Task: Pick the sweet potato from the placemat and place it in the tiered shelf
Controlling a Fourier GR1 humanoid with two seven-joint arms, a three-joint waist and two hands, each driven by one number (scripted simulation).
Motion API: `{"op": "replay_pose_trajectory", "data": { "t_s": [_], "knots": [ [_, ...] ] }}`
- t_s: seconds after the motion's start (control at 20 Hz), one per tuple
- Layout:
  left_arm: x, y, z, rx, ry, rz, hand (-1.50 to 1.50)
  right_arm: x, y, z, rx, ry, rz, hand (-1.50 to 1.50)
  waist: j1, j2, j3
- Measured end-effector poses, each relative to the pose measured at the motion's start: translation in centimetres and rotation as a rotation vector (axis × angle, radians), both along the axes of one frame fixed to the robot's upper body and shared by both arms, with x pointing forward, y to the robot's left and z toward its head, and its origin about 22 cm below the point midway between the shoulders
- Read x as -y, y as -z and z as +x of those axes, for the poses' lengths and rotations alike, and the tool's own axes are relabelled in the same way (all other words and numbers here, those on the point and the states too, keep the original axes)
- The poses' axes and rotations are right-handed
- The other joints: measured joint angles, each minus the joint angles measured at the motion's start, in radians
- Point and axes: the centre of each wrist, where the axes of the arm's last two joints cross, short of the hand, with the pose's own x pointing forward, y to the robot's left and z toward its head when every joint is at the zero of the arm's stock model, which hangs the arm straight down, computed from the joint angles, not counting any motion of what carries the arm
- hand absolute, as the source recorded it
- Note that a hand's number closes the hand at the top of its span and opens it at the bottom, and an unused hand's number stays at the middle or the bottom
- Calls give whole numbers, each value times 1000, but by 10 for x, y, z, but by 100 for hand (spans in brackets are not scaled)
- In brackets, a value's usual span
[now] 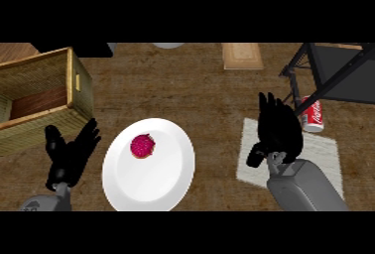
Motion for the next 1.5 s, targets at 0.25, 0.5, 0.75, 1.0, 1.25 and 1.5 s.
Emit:
{"op": "replay_pose_trajectory", "data": {
  "t_s": [0.25, 0.5, 0.75, 1.0, 1.25, 1.5],
  "knots": [
    [1, -4, -3, 1, 0, -1, 0, -7, 17, -4, -22, 42, -48, -150, -1, -1, 0],
    [-4, -2, 0, -2, -6, 2, 0, -6, 27, 1, -14, 75, -98, -150, -3, -1, 0],
    [-3, 1, -2, -2, -6, 2, 0, -7, 44, -4, -25, 99, -114, -150, -4, -1, 0],
    [-7, -3, -6, -3, -5, 1, 0, -1, 57, -2, -34, 133, -141, -150, -3, -1, 0],
    [-6, -4, 1, -5, 0, -1, 0, 7, 74, 9, -37, 167, -195, -150, -3, 0, 0],
    [-12, -9, -3, -10, 0, -8, 0, 15, 85, 11, -25, 175, -229, -150, -3, -1, 0]
  ]
}}
